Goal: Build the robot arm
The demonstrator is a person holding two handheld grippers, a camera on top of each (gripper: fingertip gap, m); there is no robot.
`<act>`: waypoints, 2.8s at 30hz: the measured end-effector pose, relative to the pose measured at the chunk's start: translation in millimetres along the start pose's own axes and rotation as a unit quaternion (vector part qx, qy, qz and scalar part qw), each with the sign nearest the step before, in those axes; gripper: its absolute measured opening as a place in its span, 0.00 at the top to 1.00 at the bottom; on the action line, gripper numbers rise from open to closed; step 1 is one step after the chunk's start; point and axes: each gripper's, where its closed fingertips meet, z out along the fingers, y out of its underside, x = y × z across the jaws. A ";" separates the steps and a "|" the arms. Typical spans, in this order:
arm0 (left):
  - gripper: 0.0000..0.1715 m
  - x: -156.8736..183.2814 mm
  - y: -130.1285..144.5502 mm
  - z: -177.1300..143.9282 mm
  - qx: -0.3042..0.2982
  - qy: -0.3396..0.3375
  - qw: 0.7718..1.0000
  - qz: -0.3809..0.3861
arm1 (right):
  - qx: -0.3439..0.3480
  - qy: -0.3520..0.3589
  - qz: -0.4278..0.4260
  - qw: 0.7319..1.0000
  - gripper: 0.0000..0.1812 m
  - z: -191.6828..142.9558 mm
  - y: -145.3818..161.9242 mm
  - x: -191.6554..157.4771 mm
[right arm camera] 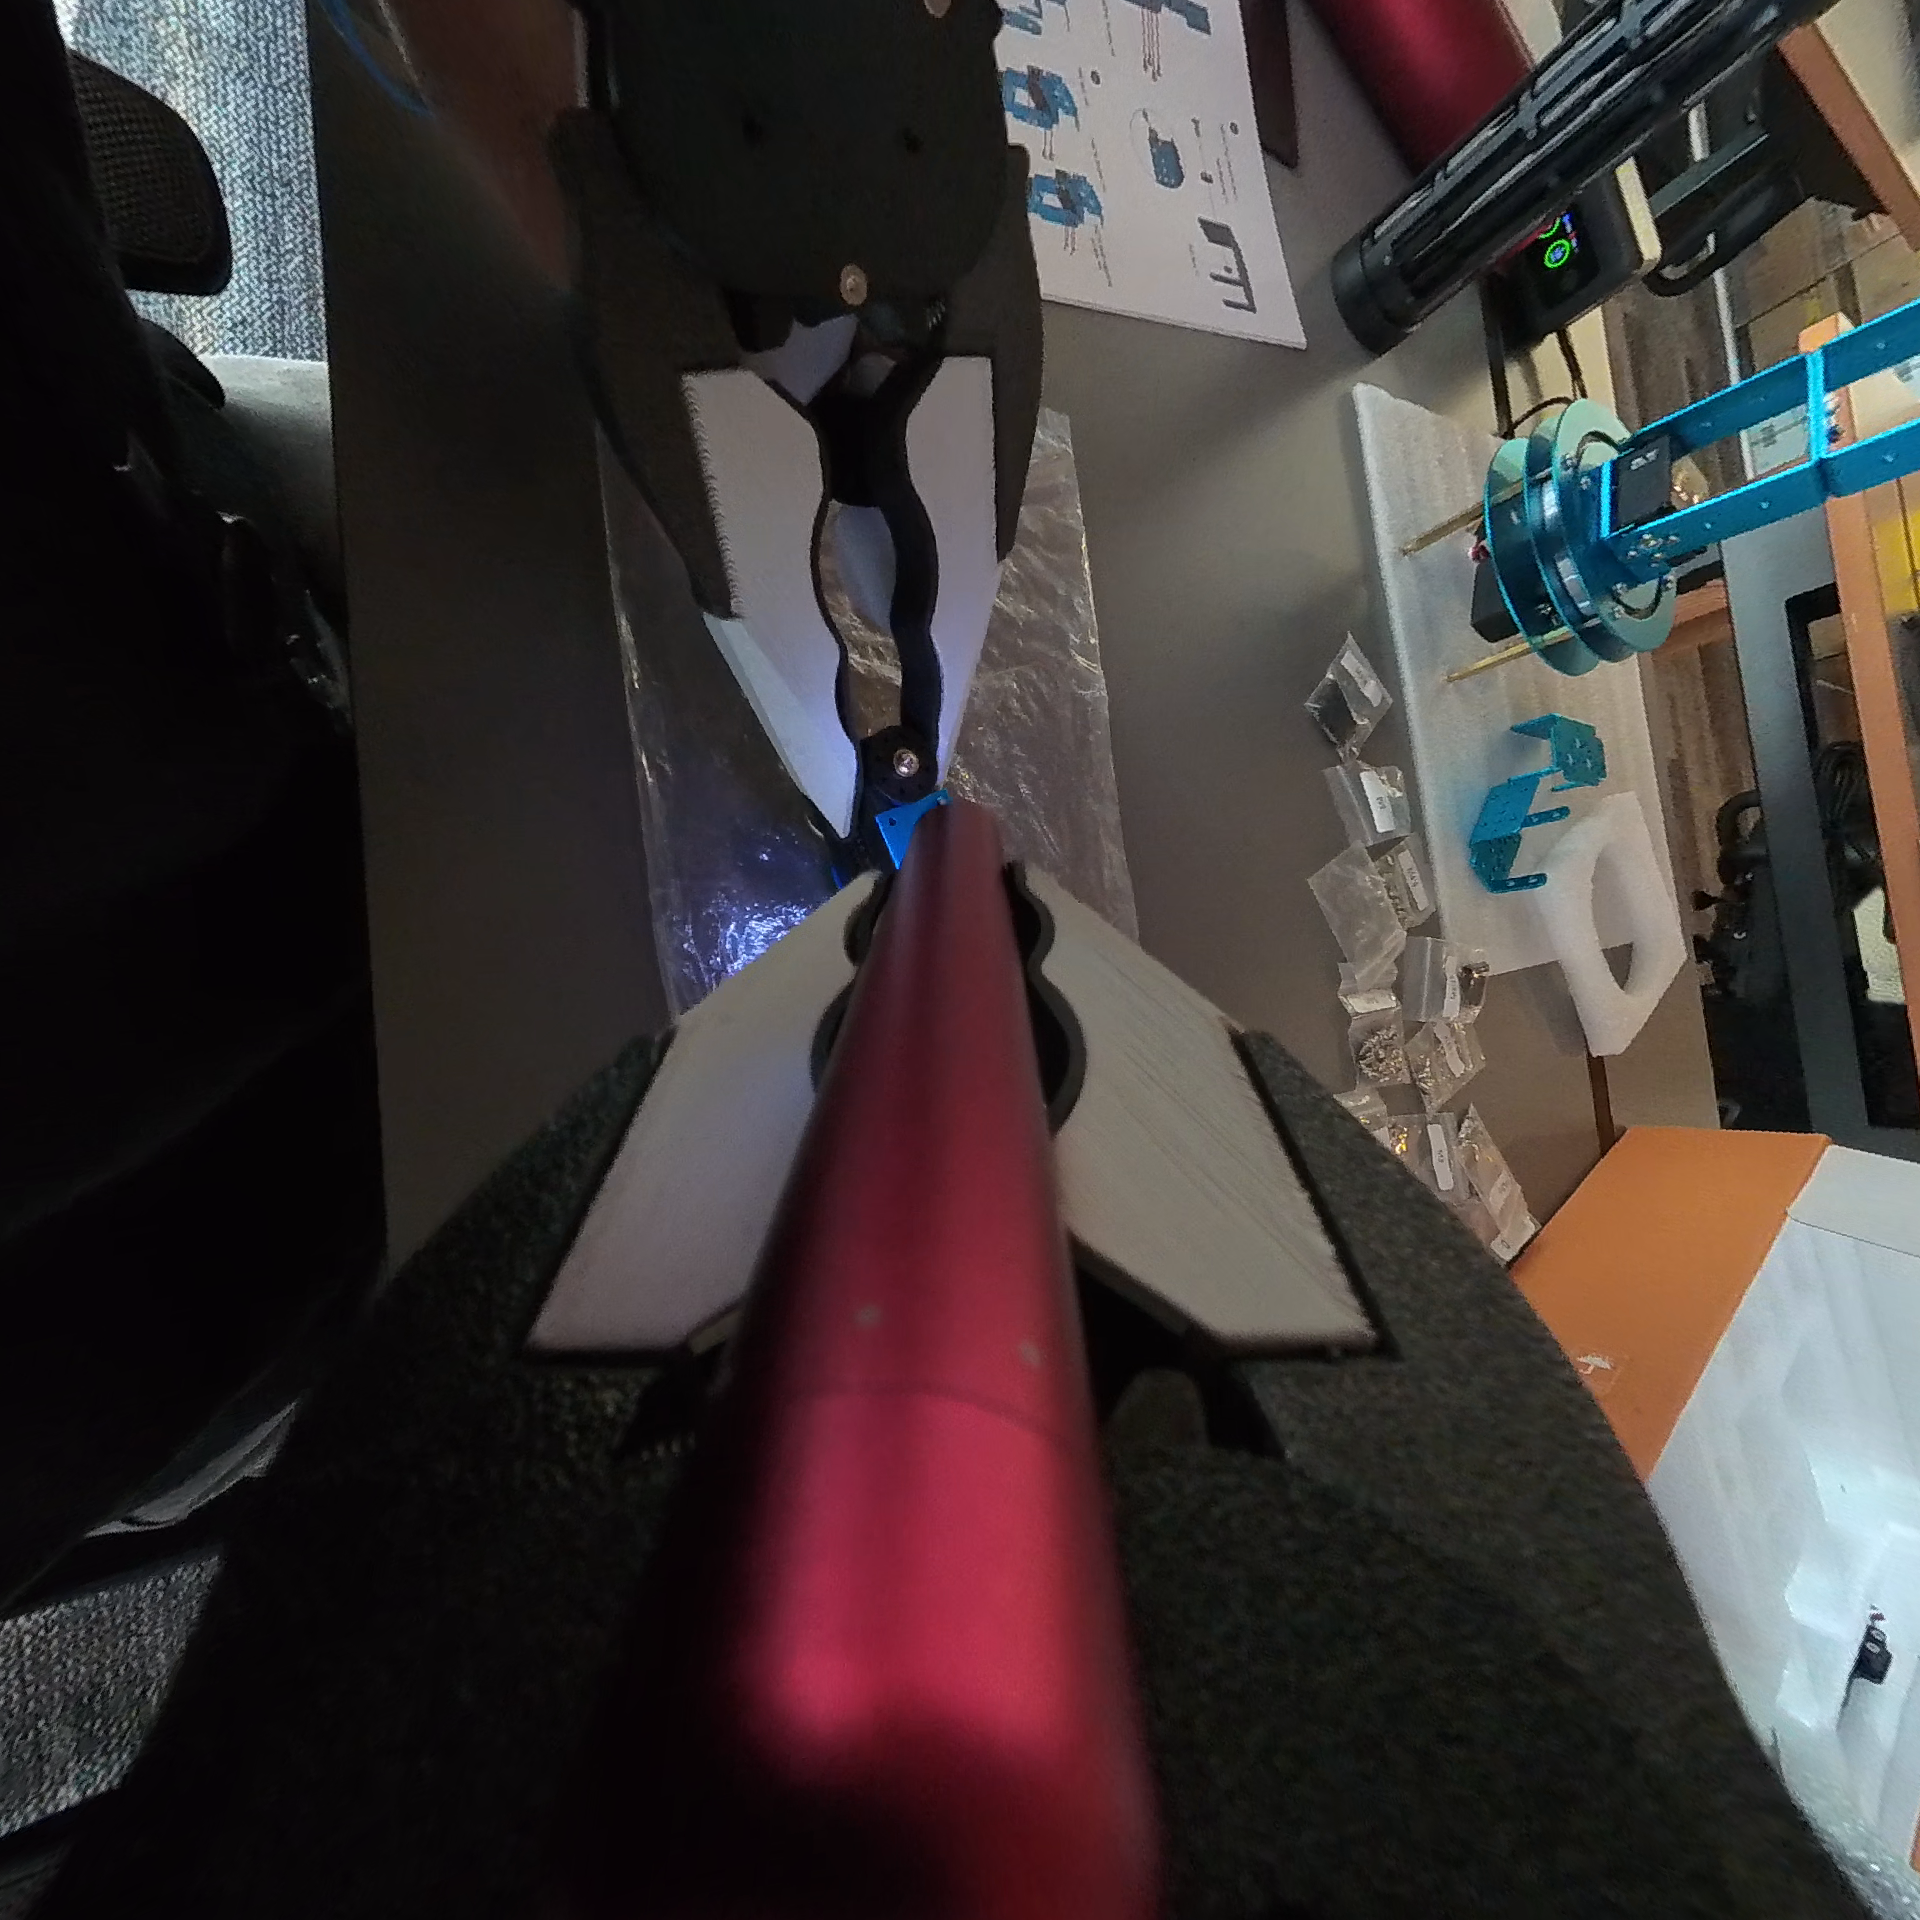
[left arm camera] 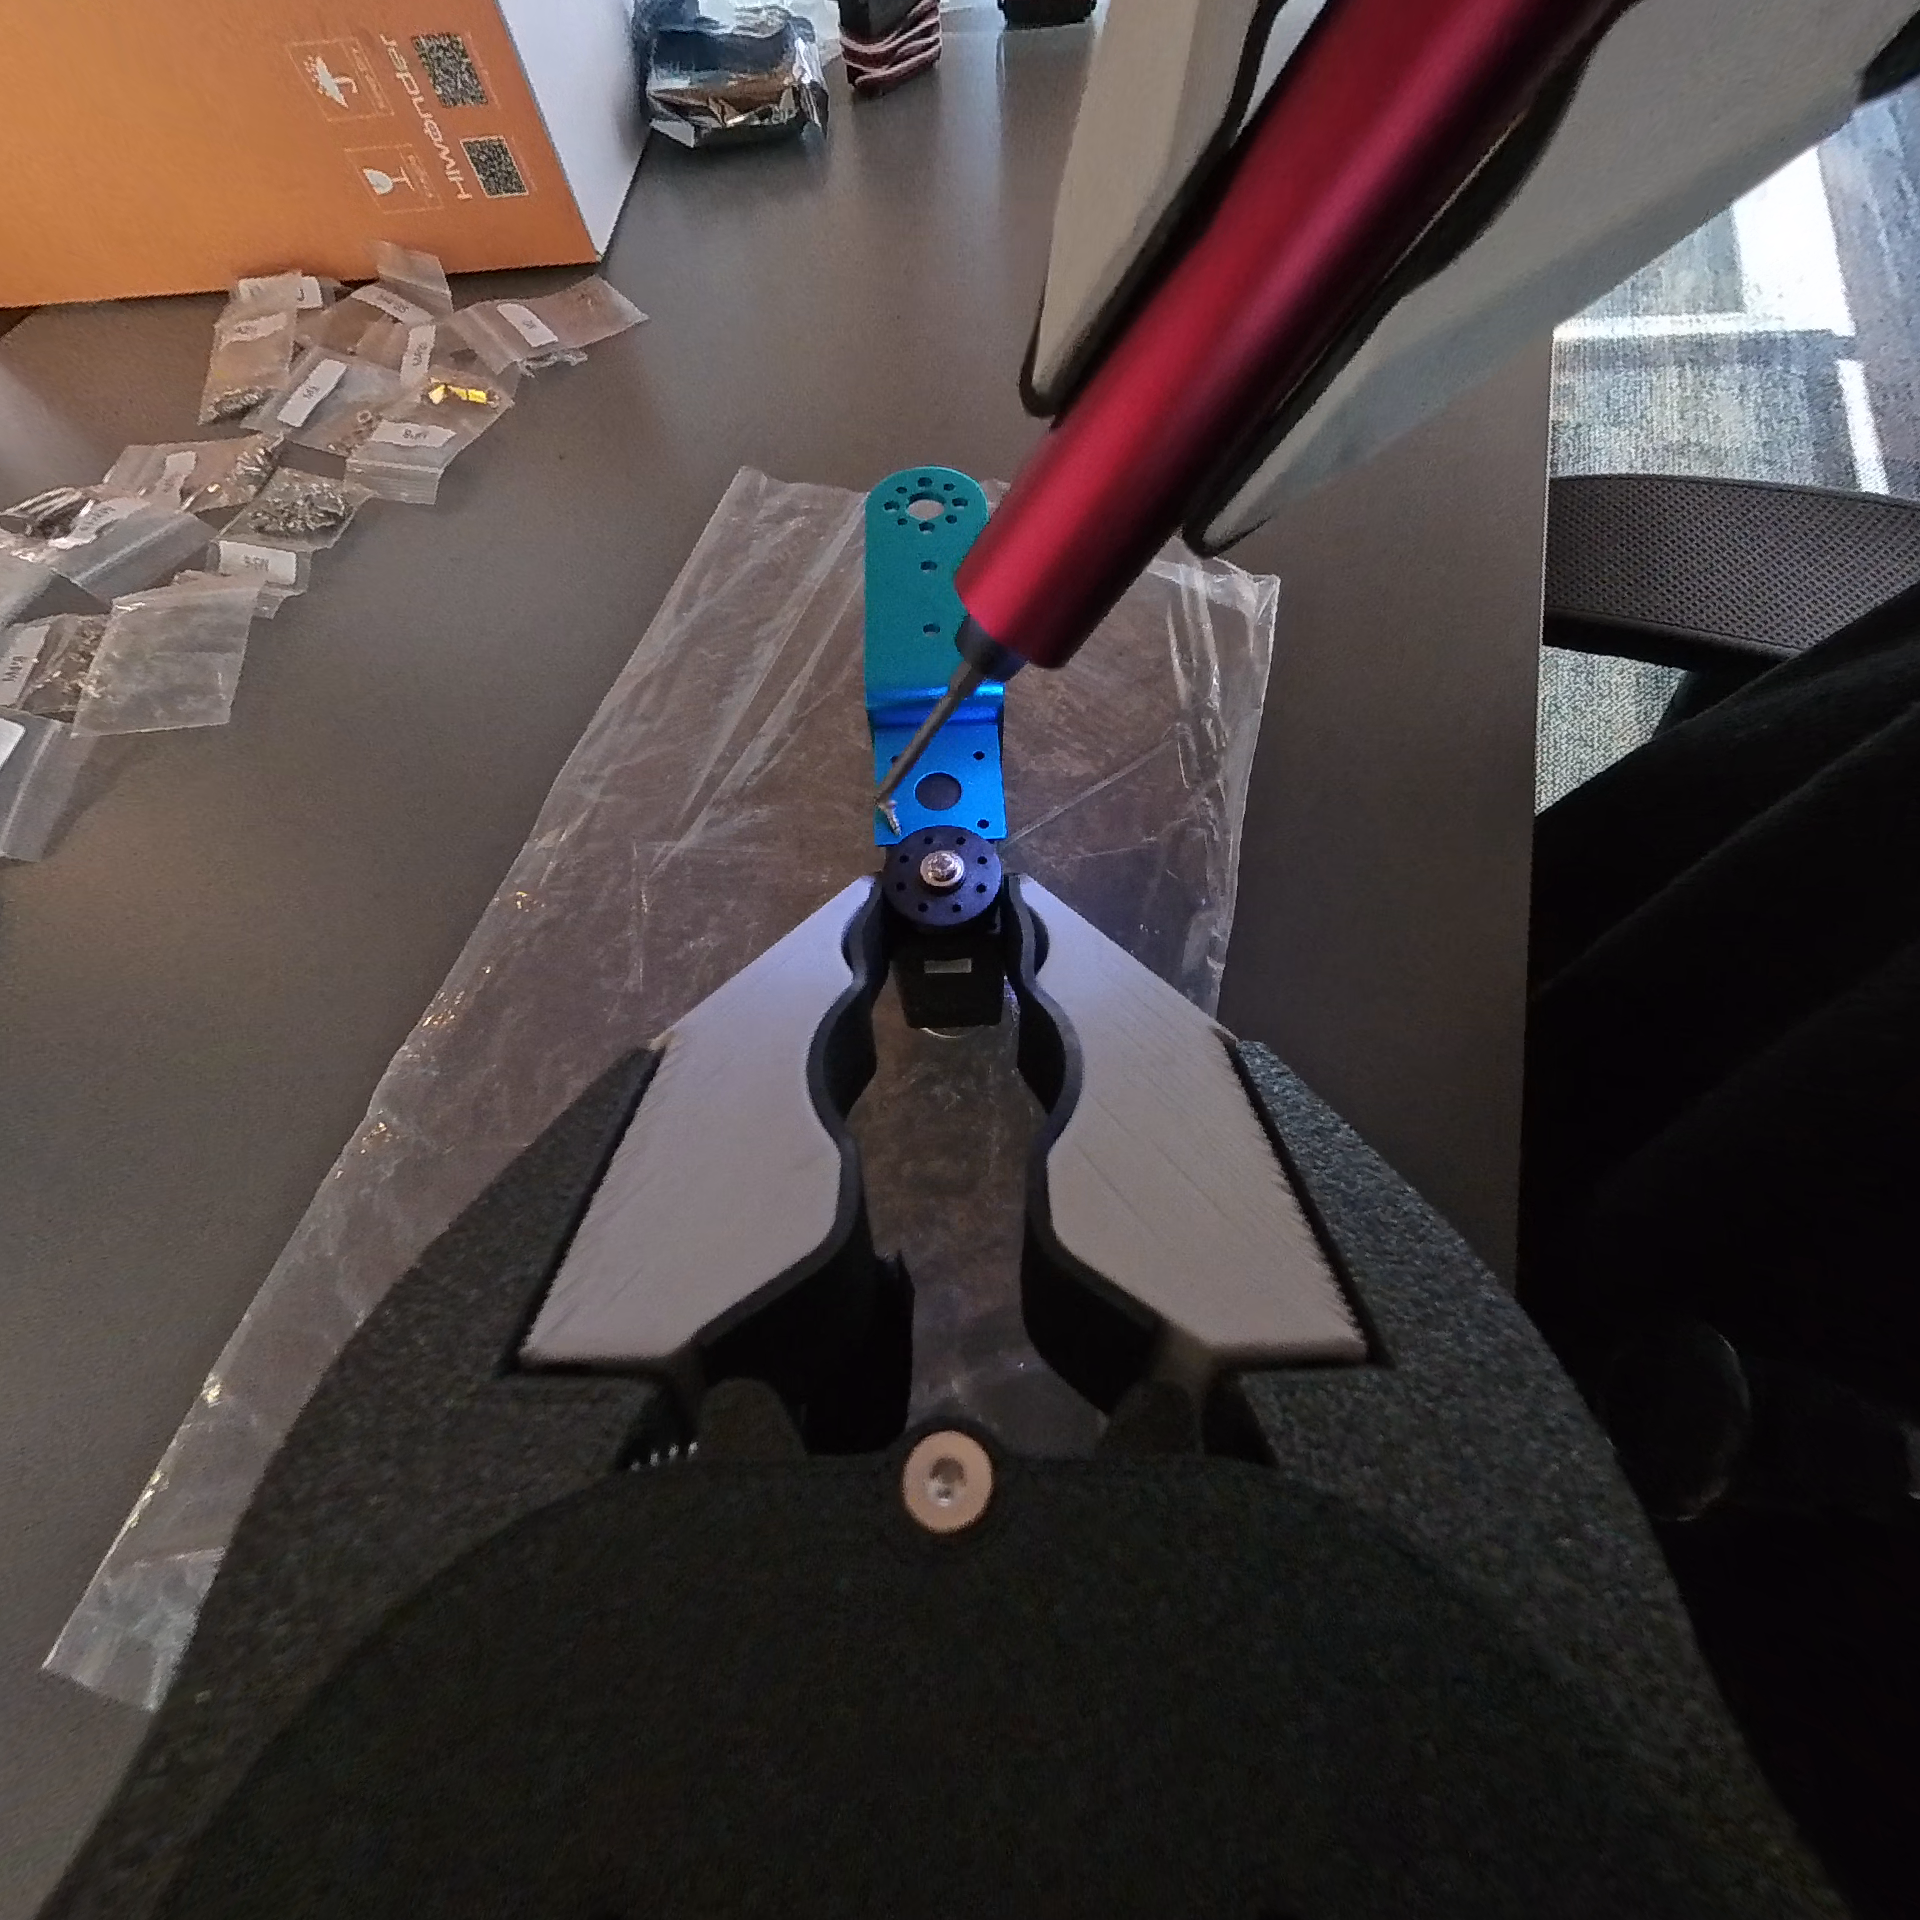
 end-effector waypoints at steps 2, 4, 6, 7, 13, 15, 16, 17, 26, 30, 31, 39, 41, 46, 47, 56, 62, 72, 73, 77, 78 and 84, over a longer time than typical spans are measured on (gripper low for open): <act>0.88 0.0 0.1 -0.1 0.000 0.000 1.000 0.000 | -0.001 0.000 -0.002 1.000 0.89 0.5 -0.2 -0.4; 0.88 -0.1 0.3 0.0 -0.001 0.001 1.000 -0.001 | 0.000 -0.004 -0.002 1.000 0.89 0.4 -1.5 -1.7; 0.88 -0.2 0.1 0.1 0.000 0.002 1.000 -0.001 | -0.001 -0.003 -0.003 1.000 0.89 0.3 -2.1 -1.6; 0.88 -0.2 0.0 0.1 0.000 0.002 1.000 -0.001 | -0.001 -0.002 -0.003 1.000 0.89 0.1 -2.4 -1.3; 0.88 -0.1 1.7 0.8 -0.005 0.003 1.000 -0.002 | 0.003 0.007 -0.001 1.000 0.89 -2.3 -3.7 2.3; 0.88 0.1 2.0 1.0 -0.006 0.004 1.000 -0.002 | 0.005 0.008 -0.001 1.000 0.89 -3.6 -4.9 2.6; 0.88 0.0 1.8 1.1 -0.006 0.004 1.000 -0.002 | 0.003 0.009 -0.002 1.000 0.88 -4.0 -4.4 2.9; 0.88 -0.3 1.1 0.8 -0.004 0.003 1.000 -0.002 | 0.002 0.011 -0.003 1.000 0.89 -4.1 -3.6 3.6; 0.88 -2.2 1.7 0.7 -0.005 -0.005 1.000 -0.001 | 0.108 0.059 0.159 0.980 0.88 -6.1 18.9 30.8; 0.88 -2.8 3.6 1.5 -0.011 -0.003 1.000 -0.009 | 0.140 0.132 0.213 0.958 0.89 -3.3 40.4 36.4; 0.88 -3.0 4.0 1.8 -0.013 -0.002 1.000 -0.012 | 0.136 0.156 0.203 0.957 0.88 -1.5 44.2 35.8; 0.88 -2.9 4.1 1.8 -0.014 0.002 1.000 -0.018 | 0.114 0.271 0.126 0.947 0.89 10.3 55.3 41.5; 0.88 -2.7 4.2 1.7 -0.015 0.001 1.000 -0.017 | 0.115 0.275 0.116 0.948 0.88 15.2 53.1 43.5; 0.88 -2.9 4.1 1.9 -0.015 0.001 1.000 -0.023 | 0.108 0.275 0.083 0.952 0.88 26.2 49.5 43.9; 0.88 -3.1 4.1 1.9 -0.015 0.001 1.000 -0.025 | 0.105 0.273 0.079 0.953 0.89 27.8 50.2 43.2; 0.88 -4.6 5.1 0.1 -0.014 0.000 0.999 -0.031 | 0.106 0.276 0.069 0.953 0.88 28.1 50.6 42.0; 0.88 -4.7 4.6 -0.6 -0.013 0.002 1.000 -0.027 | 0.107 0.274 0.074 0.953 0.89 28.5 52.0 42.7; 0.88 -6.1 4.9 -1.7 -0.010 -0.009 1.000 -0.027 | 0.109 0.270 0.079 0.953 0.89 29.3 51.7 41.8; 0.88 -5.6 5.2 -2.0 -0.010 -0.008 1.000 -0.025 | 0.109 0.270 0.080 0.953 0.88 29.5 51.8 41.9; 0.88 -5.1 5.6 -2.9 -0.010 -0.003 1.000 -0.027 | 0.109 0.271 0.079 0.953 0.89 29.5 51.7 41.9; 0.88 -4.9 5.7 -3.0 -0.010 -0.002 1.000 -0.025 | 0.109 0.270 0.079 0.953 0.88 29.5 51.7 41.8; 0.88 -5.0 5.9 -3.1 -0.011 0.000 1.000 -0.022 | 0.109 0.270 0.080 0.953 0.88 29.4 51.2 41.8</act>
